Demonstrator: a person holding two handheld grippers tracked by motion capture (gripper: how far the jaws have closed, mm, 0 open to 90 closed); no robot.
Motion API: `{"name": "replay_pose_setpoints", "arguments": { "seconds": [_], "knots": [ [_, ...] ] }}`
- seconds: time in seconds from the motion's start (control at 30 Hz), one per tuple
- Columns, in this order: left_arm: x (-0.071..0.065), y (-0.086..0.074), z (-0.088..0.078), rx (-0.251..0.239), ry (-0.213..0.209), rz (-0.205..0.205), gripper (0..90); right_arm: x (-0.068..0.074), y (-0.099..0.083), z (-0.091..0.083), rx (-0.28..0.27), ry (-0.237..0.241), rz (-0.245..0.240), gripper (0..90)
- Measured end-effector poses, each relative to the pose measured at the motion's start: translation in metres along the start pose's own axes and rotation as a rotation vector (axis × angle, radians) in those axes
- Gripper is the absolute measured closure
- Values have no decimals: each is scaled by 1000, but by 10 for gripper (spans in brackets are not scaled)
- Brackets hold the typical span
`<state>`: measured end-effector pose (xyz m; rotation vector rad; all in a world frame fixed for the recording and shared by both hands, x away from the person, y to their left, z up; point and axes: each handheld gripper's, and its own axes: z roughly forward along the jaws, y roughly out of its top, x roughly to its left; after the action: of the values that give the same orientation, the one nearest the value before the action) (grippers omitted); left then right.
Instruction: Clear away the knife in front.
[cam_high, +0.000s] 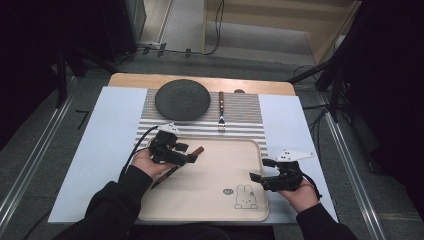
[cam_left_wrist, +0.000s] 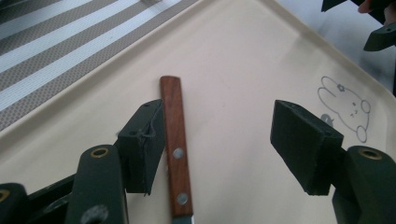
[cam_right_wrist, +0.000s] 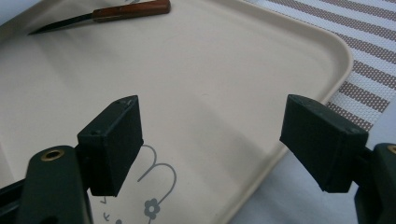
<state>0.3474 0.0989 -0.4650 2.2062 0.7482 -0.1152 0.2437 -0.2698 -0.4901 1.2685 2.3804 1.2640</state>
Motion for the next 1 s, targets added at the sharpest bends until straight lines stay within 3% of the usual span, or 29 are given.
{"name": "replay_pose_setpoints", "arguments": {
  "seconds": [0.3,0.37,0.5,0.6,0.77,1.0],
  "knots": [
    [-8,11,18,15,-23,31,377,-1,-4,-5,-2,-14,12,188],
    [-10,13,22,35,-21,42,442,-1,-5,-6,1,-17,16,188],
    [-11,14,28,62,-46,41,752,-1,-6,-7,-3,-18,18,188],
    [-7,13,37,104,-38,49,879,-1,-6,-7,-1,-20,19,188],
    [0,8,47,157,-12,40,899,-1,-6,-7,-3,-18,19,189],
    [9,7,46,147,20,19,897,-1,-6,-7,-2,-14,17,189]
  ]
}}
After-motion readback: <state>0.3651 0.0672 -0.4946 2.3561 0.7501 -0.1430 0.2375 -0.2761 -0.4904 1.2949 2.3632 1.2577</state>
